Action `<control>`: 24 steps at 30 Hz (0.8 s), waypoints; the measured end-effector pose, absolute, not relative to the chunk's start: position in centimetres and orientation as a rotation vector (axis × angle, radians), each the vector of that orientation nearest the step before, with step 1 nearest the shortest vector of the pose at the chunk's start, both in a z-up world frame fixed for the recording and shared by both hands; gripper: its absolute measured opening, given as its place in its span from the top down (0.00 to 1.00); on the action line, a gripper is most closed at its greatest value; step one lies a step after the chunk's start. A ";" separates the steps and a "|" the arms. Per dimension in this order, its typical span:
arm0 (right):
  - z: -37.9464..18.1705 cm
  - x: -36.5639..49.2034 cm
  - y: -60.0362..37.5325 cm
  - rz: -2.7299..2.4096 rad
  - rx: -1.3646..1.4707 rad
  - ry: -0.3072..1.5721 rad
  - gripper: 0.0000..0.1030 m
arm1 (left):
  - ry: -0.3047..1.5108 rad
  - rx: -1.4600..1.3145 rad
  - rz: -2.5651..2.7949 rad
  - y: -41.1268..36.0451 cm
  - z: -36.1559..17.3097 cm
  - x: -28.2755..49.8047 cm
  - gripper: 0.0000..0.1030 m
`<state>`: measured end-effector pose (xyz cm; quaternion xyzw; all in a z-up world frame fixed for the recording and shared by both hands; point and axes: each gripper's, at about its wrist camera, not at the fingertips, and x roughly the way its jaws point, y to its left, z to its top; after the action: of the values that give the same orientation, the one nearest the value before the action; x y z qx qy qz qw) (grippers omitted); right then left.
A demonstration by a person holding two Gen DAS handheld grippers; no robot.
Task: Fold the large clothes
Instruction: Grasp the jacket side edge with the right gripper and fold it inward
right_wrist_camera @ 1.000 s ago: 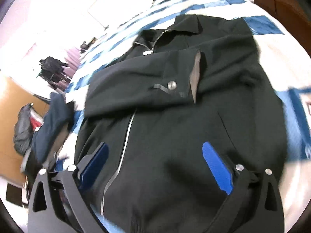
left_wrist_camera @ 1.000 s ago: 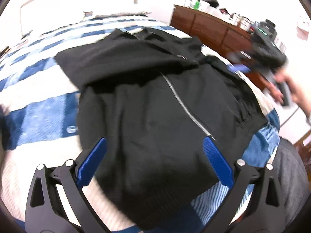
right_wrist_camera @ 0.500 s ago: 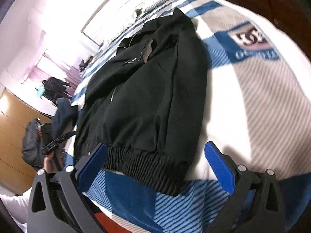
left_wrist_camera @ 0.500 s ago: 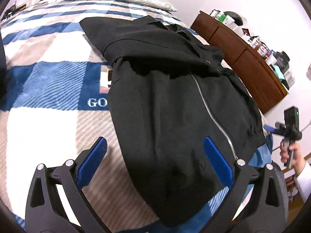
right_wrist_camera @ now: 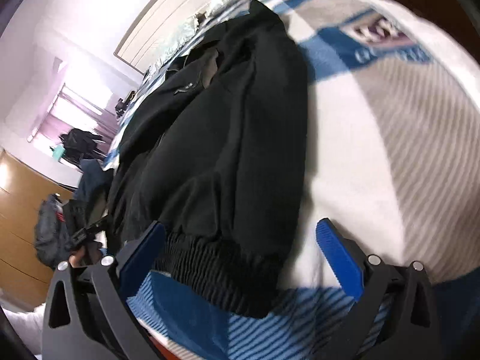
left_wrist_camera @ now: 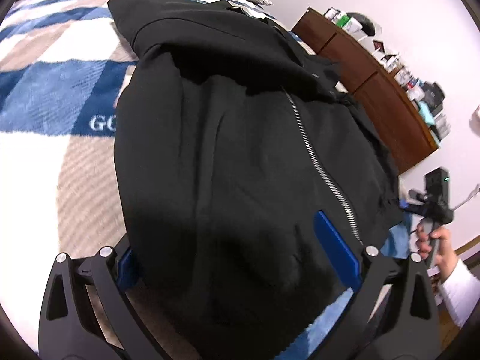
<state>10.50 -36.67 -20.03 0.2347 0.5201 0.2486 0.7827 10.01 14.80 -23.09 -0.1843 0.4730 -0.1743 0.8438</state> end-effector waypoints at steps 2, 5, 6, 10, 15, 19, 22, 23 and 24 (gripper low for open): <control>-20.3 10.5 -35.8 0.539 0.488 1.133 0.04 | 0.996 -0.417 -0.379 14.9 -23.3 9.7 0.06; -20.3 11.0 -34.9 0.564 0.541 1.138 0.04 | 0.993 -0.456 -0.388 14.8 -23.5 9.5 0.06; -20.3 11.1 -34.5 0.553 0.547 1.146 0.04 | 0.991 -0.467 -0.388 14.8 -23.5 9.3 0.06; -20.1 10.2 -34.1 0.552 0.561 1.169 0.04 | 0.994 -0.485 -0.394 14.5 -23.7 8.4 0.06; -20.5 8.5 -31.8 0.569 0.511 1.179 0.04 | 0.986 -0.453 -0.400 13.5 -23.8 7.8 0.06; -21.2 9.3 -32.3 0.505 0.661 1.113 0.05 | 0.980 -0.531 -0.404 14.1 -24.2 8.3 0.07; -21.3 9.9 -31.9 0.446 0.651 1.126 0.57 | 0.979 -0.565 -0.379 14.6 -24.1 8.2 0.20; -21.6 9.9 -31.7 0.463 0.668 1.147 0.74 | 0.983 -0.577 -0.344 15.1 -24.2 8.0 0.41; -21.6 9.9 -31.5 0.453 0.675 1.155 0.74 | 0.983 -0.605 -0.316 15.8 -24.4 7.7 0.54</control>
<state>9.91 -31.47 -21.64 0.3100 0.5307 0.2081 0.7609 7.69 15.82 -24.44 -0.2846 0.4629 -0.1489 0.8262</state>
